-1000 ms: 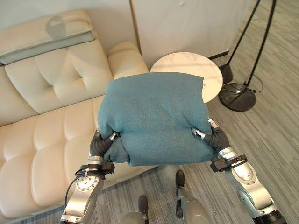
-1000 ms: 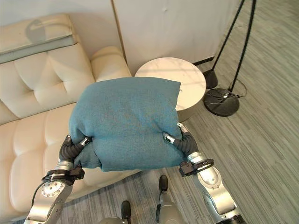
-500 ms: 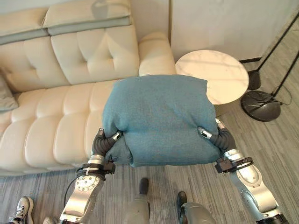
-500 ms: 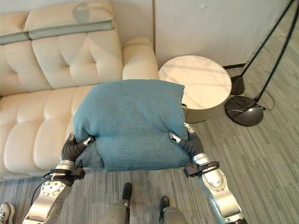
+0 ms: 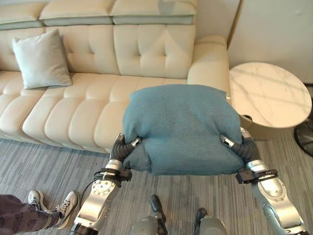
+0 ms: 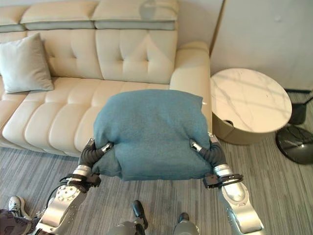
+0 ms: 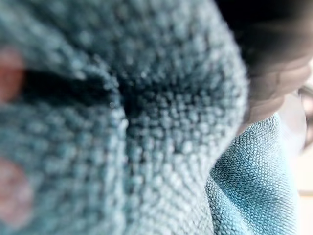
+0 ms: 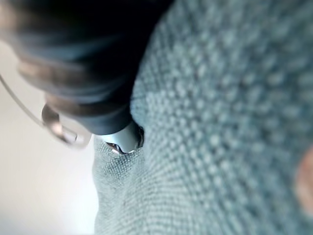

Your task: Pick up all the scattered cushions and arrange them neatly on the sofa.

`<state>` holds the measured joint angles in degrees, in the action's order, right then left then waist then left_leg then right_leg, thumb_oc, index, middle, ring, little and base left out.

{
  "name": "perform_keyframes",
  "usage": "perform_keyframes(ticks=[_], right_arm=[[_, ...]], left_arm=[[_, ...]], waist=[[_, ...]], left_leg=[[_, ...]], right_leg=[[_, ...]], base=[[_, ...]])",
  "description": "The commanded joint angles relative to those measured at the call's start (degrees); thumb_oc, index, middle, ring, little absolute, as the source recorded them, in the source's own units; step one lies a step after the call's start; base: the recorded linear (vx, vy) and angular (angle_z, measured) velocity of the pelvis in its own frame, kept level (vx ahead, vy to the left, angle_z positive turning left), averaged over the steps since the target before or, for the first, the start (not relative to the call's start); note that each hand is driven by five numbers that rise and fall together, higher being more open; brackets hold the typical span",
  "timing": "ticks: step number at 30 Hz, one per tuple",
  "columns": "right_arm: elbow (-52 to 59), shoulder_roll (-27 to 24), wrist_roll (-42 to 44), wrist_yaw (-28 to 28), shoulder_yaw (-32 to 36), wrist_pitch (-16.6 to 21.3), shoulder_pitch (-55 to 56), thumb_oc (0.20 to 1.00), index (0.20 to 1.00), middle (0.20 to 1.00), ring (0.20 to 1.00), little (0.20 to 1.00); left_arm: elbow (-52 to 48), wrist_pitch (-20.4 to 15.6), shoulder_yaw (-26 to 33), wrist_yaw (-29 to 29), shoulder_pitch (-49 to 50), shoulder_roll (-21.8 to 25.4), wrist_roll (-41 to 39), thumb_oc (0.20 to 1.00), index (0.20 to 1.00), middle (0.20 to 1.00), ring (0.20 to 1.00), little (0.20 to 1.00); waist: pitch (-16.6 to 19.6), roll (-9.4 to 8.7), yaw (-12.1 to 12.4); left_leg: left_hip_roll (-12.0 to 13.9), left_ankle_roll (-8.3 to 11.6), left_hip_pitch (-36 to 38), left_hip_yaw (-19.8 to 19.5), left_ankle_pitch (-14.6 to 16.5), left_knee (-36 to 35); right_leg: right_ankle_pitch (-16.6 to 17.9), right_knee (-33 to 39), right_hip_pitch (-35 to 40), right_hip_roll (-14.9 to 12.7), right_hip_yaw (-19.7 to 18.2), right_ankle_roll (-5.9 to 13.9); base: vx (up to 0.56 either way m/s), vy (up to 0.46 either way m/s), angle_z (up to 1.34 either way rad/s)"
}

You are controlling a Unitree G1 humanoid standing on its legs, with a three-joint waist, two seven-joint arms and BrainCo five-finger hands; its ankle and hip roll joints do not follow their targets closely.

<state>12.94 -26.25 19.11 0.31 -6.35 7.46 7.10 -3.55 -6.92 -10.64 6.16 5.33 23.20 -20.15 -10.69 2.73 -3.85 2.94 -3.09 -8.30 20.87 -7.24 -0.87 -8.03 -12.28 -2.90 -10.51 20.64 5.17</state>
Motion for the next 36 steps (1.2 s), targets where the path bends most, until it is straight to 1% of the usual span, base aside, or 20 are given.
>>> perform_keyframes(ticks=[1, 8, 11, 12, 13, 15, 16, 17, 18, 20, 21, 22, 26, 28, 30, 31, 33, 34, 35, 36], right_arm=[[7.9, 2.0, 0.4, 2.9, -2.3, 6.2, -5.6, 0.2, 0.2, 0.2, 0.2, 0.2], [7.3, 3.5, 0.9, 3.4, -3.6, 5.5, -6.8, 0.2, 0.2, 0.2, 0.2, 0.2], [7.3, 4.3, 1.1, 3.8, -4.0, 5.6, -7.5, 0.2, 0.2, 0.2, 0.2, 0.2], [7.5, 4.8, 1.5, 4.0, -4.3, 5.3, -7.8, 0.2, 0.2, 0.2, 0.2, 0.2], [7.5, 4.8, 1.5, 4.0, -4.3, 5.3, -7.8, 0.2, 0.2, 0.2, 0.2, 0.2], [7.2, 5.4, 2.5, 4.4, -4.9, 5.5, -7.5, 0.2, 0.2, 0.2, 0.2, 0.2], [7.2, 5.4, 2.5, 4.4, -4.9, 5.5, -7.5, 0.2, 0.2, 0.2, 0.2, 0.2], [7.1, 5.3, 2.9, 5.0, -5.0, 5.3, -7.3, 0.2, 0.2, 0.2, 0.2, 0.2], [6.9, 4.9, 3.0, 5.1, -5.5, 5.1, -7.9, 0.2, 0.2, 0.2, 0.2, 0.2], [6.8, 4.3, 3.6, 5.3, -5.2, 5.6, -8.3, 0.2, 0.2, 0.2, 0.2, 0.2], [7.0, 4.1, 4.4, 5.6, -4.7, 5.6, -8.0, 0.2, 0.2, 0.2, 0.2, 0.2], [7.0, 4.1, 4.4, 5.7, -4.7, 5.6, -8.0, 0.2, 0.2, 0.2, 0.2, 0.2], [7.2, 3.6, 5.7, 6.3, -3.8, 6.0, -6.9, 0.2, 0.2, 0.2, 0.2, 0.2], [8.1, 3.3, 6.4, 7.2, -2.5, 6.3, -4.2, 0.2, 0.2, 0.2, 0.2, 0.2], [8.1, 2.4, 5.9, 7.0, -1.8, 6.4, -2.9, 0.2, 0.2, 0.2, 0.2, 0.2], [7.8, 2.0, 5.6, 6.7, -1.5, 6.3, -2.9, 0.2, 0.2, 0.2, 0.2, 0.2], [7.4, 1.1, 5.8, 6.7, -0.8, 6.3, -2.1, 0.2, 0.2, 0.2, 0.2, 0.2], [7.4, 1.1, 5.8, 6.7, -0.8, 6.3, -2.1, 0.2, 0.2, 0.2, 0.2, 0.2], [7.4, 0.5, 5.8, 6.5, -0.3, 6.4, -1.9, 0.2, 0.2, 0.2, 0.2, 0.2], [7.2, 0.3, 6.0, 6.0, 0.0, 6.5, -1.9, 0.2, 0.2, 0.2, 0.2, 0.2]], left_arm=[[-6.6, -5.3, 0.2, -3.9, -3.7, -0.5, -0.6, 0.2, 0.2, 0.2, 0.2, 0.2], [-6.9, -5.4, 0.5, -3.9, -4.0, 0.6, 0.1, 0.2, 0.2, 0.2, 0.2, 0.2], [-6.7, -5.4, 0.6, -3.5, -4.7, 1.1, 0.3, 0.2, 0.2, 0.2, 0.2, 0.2], [-6.6, -5.3, 0.8, -3.3, -4.7, 1.6, 0.3, 0.2, 0.2, 0.2, 0.2, 0.2], [-6.6, -5.3, 0.8, -3.3, -4.7, 1.6, 0.3, 0.2, 0.2, 0.2, 0.2, 0.2], [-6.0, -5.3, 0.7, -3.0, -4.7, 2.0, 0.9, 0.2, 0.2, 0.2, 0.2, 0.2], [-6.0, -5.3, 0.7, -3.0, -4.7, 2.0, 0.9, 0.2, 0.2, 0.2, 0.2, 0.2], [-5.9, -5.2, 0.8, -3.3, -4.4, 1.9, 1.2, 0.2, 0.2, 0.2, 0.2, 0.2], [-6.1, -5.3, 1.5, -3.2, -3.6, 2.2, 1.3, 0.2, 0.2, 0.2, 0.2, 0.2], [-6.1, -5.6, 1.5, -3.4, -3.7, 2.1, 1.4, 0.2, 0.2, 0.2, 0.2, 0.2], [-5.6, -5.9, 1.2, -3.7, -4.3, 1.4, 1.2, 0.2, 0.2, 0.2, 0.2, 0.2], [-5.6, -5.9, 1.2, -3.7, -4.3, 1.3, 1.2, 0.2, 0.2, 0.2, 0.2, 0.2], [-5.5, -6.3, 1.0, -4.4, -4.4, 0.8, 1.9, 0.2, 0.2, 0.2, 0.2, 0.2], [-6.0, -6.3, 0.2, -5.5, -3.7, 0.1, 1.8, 0.2, 0.2, 0.2, 0.2, 0.2], [-6.2, -6.1, -0.1, -5.8, -2.8, -0.5, 1.6, 0.2, 0.2, 0.2, 0.2, 0.2], [-6.3, -5.9, -0.4, -5.9, -2.6, -0.4, 1.6, 0.2, 0.2, 0.2, 0.2, 0.2], [-6.3, -5.9, -0.2, -6.2, -2.0, -0.5, 1.4, 0.2, 0.2, 0.2, 0.2, 0.2], [-6.3, -5.9, -0.2, -6.2, -2.0, -0.5, 1.4, 0.2, 0.2, 0.2, 0.2, 0.2], [-6.4, -5.8, -0.1, -6.1, -1.9, -0.4, 1.5, 0.2, 0.2, 0.2, 0.2, 0.2], [-6.3, -5.8, 0.0, -6.0, -2.0, -0.4, 1.2, 0.2, 0.2, 0.2, 0.2, 0.2]], waist=[[2.3, -3.98, -0.2], [2.7, -4.32, 1.2], [2.0, -4.2, 1.5], [0.8, -3.97, 1.4], [0.9, -4.05, 1.5], [-0.5, -3.69, 0.9], [-0.5, -3.7, 0.9], [-1.0, -3.35, 0.2], [-1.5, -3.01, 0.1], [-2.3, -2.7, -0.8], [-2.6, -3.14, -1.9], [-2.8, -2.79, -2.1], [-2.3, -3.13, -3.3], [-1.1, -2.99, -4.3], [-0.2, -2.25, -5.1], [-0.1, -2.06, -5.5], [0.4, -1.2, -6.2], [0.5, -1.38, -6.3], [0.5, -1.41, -6.4], [0.5, -1.73, -6.5]], left_leg=[[3.8, 7.56, 2.8, -1.5, 8.2, 5.7], [0.3, 5.19, 2.3, -3.5, 10.7, 6.4], [-1.4, 3.56, 3.0, -4.3, 11.7, 5.9], [-2.2, 2.35, 3.9, -4.9, 12.3, 5.8], [-2.2, 2.32, 3.9, -4.8, 12.3, 5.8], [-2.8, 1.52, 5.1, -5.3, 13.5, 6.0], [-2.8, 1.52, 5.1, -5.2, 13.5, 6.0], [-3.4, 1.35, 6.6, -6.1, 13.8, 5.3], [-4.3, 1.25, 7.9, -6.7, 14.4, 4.7], [-5.0, 1.22, 9.0, -7.8, 15.3, 4.6], [-6.7, 1.23, 10.4, -9.3, 16.4, 4.9], [-6.4, 1.26, 10.7, -9.5, 16.8, 5.0], [-8.1, 2.02, 13.4, -11.1, 18.9, 4.9], [-8.1, 2.78, 15.2, -12.4, 20.7, 5.8], [-6.9, 4.31, 15.4, -12.7, 20.6, 9.6], [-6.3, 5.1, 14.5, -12.4, 19.6, 12.8], [-3.3, 7.85, 13.1, -10.9, 15.1, 20.0], [-3.5, 7.82, 12.8, -10.9, 14.8, 19.9], [-2.3, 9.15, 10.3, -10.5, 11.3, 26.2], [-1.2, 9.39, 8.5, -9.6, 9.8, 30.8]], right_leg=[[5.6, 11.7, 2.9, 2.1, -2.8, 0.72], [5.4, 9.0, 2.8, -0.6, -4.1, 2.14], [7.6, 1.2, 0.0, -3.4, -5.2, 2.82], [8.9, -5.9, -3.2, -3.9, -6.7, 2.49], [8.7, -6.2, -3.5, -4.0, -6.9, 2.52], [8.0, -11.2, -7.8, -1.5, -9.3, 2.06], [8.0, -11.2, -7.8, -1.5, -9.3, 2.06], [7.0, -11.8, -10.6, 1.4, -11.3, 1.69], [7.5, -7.6, -11.9, 1.6, -10.9, 1.83], [8.4, -5.3, -15.7, 3.1, -10.7, 1.83], [10.3, -1.0, -18.1, 4.4, -11.6, 2.74], [10.1, -0.9, -17.7, 4.6, -11.3, 2.79], [12.4, 5.4, -18.9, 4.3, -6.5, 3.62], [12.3, 6.1, -16.5, 4.7, -8.2, 2.81], [12.0, 4.9, -15.4, 5.1, -9.2, 1.71], [12.0, 4.9, -14.7, 4.9, -8.9, 1.25], [10.7, 5.0, -12.0, 6.3, -8.9, -0.26], [10.9, 5.2, -12.1, 6.1, -8.8, -0.28], [9.7, 5.3, -10.9, 6.9, -9.1, -1.47], [8.7, 5.5, -9.8, 7.4, -9.7, -2.35]], base=[[0.09, 0.13, 0.08], [0.1, 0.189, 0.01], [0.09, 0.281, 0.04], [0.06, 0.256, 0.1], [0.05, 0.229, 0.06], [0.07, 0.136, 0.07], [0.12, 0.129, 0.18], [0.19, 0.115, 0.33], [0.26, 0.15, 0.16], [0.28, 0.084, 0.03], [0.26, 0.037, 0.13], [0.3, 0.025, 0.49], [0.3, -0.025, 0.73], [0.38, -0.08, 0.52], [0.39, -0.108, 0.41], [0.36, -0.123, 0.67], [0.26, -0.119, 0.37], [0.21, -0.146, -0.11], [0.17, -0.143, -0.12], [0.33, -0.206, -0.04]])
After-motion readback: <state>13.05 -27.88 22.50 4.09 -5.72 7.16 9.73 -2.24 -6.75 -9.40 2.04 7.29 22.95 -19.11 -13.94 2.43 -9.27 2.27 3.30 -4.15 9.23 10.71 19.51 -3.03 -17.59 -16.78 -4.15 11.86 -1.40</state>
